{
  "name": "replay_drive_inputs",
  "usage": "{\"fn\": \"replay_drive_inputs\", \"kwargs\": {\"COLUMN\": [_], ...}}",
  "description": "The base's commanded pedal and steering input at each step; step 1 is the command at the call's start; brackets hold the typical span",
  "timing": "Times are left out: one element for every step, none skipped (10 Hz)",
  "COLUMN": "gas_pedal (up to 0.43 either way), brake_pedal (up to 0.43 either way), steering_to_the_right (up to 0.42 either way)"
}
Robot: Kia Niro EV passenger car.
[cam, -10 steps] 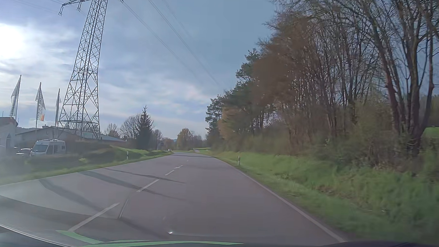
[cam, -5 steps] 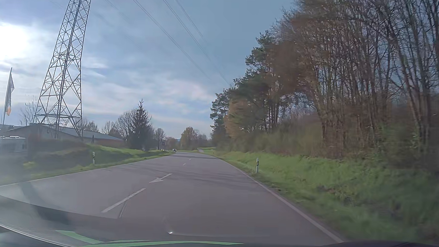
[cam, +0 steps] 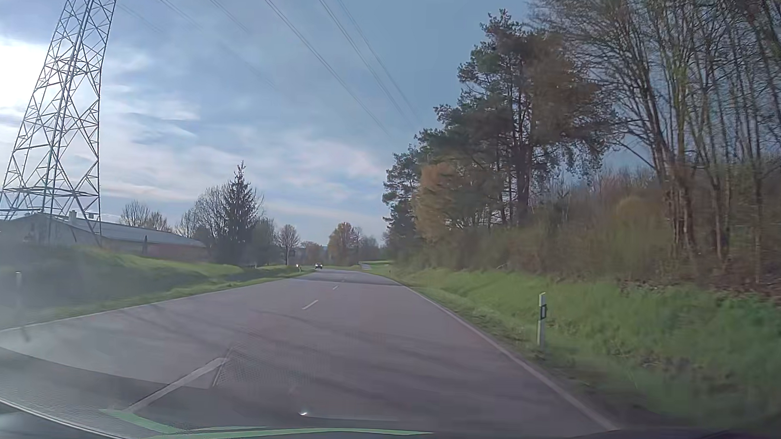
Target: Follow the waypoints while adhering to traffic rules and regulations
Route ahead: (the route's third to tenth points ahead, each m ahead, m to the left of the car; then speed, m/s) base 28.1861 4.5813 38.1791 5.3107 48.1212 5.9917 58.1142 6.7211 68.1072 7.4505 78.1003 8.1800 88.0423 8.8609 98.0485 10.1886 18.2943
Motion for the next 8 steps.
{"fn": "replay_drive_inputs", "kwargs": {"gas_pedal": [0.138, 0.138, 0.138, 0.138, 0.138, 0.138, 0.138, 0.138], "brake_pedal": [0.000, 0.000, 0.000, 0.000, 0.000, 0.000, 0.000, 0.000], "steering_to_the_right": [-0.010, -0.010, -0.009, -0.008, -0.007, -0.006, -0.005, -0.005]}}
